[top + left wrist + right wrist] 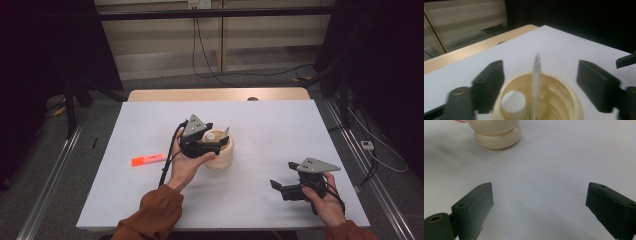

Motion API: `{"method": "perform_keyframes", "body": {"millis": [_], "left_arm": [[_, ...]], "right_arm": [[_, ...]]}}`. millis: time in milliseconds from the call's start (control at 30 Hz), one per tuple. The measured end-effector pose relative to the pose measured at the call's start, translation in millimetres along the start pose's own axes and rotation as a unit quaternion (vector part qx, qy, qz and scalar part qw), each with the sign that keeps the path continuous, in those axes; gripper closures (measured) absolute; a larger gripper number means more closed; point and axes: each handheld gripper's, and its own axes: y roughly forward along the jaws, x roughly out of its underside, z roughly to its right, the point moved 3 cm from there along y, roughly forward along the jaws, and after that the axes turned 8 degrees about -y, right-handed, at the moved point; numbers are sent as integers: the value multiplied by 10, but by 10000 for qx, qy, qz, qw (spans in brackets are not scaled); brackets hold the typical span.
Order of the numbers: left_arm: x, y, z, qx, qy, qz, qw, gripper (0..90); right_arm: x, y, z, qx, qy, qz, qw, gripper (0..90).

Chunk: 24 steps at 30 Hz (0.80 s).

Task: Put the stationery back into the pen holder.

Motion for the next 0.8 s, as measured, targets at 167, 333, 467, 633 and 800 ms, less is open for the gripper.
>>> {"method": "perform_keyframes", "body": {"millis": [167,333,467,633,800], "left_arm": [[-18,-224,-130,-75,-188,22,9998,84],[39,-383,-220,-52,-56,-52,10000,47],[81,-470,-277,-86,-82,-80,9999,38],[122,-614,-327,-195,-67,-130,9997,45],[206,-775,-351,-296,25,-234,9993,46]], "right_arm": [[1,7,-1,2,10,-19,10000,73],[0,13,-4,-5,-9,-25,10000,72],[1,15,-1,-5,-4,-29,10000,73],[0,8,-1,-6,4,-15,10000,71],[0,9,-4,-21,-6,-24,10000,69]]}}
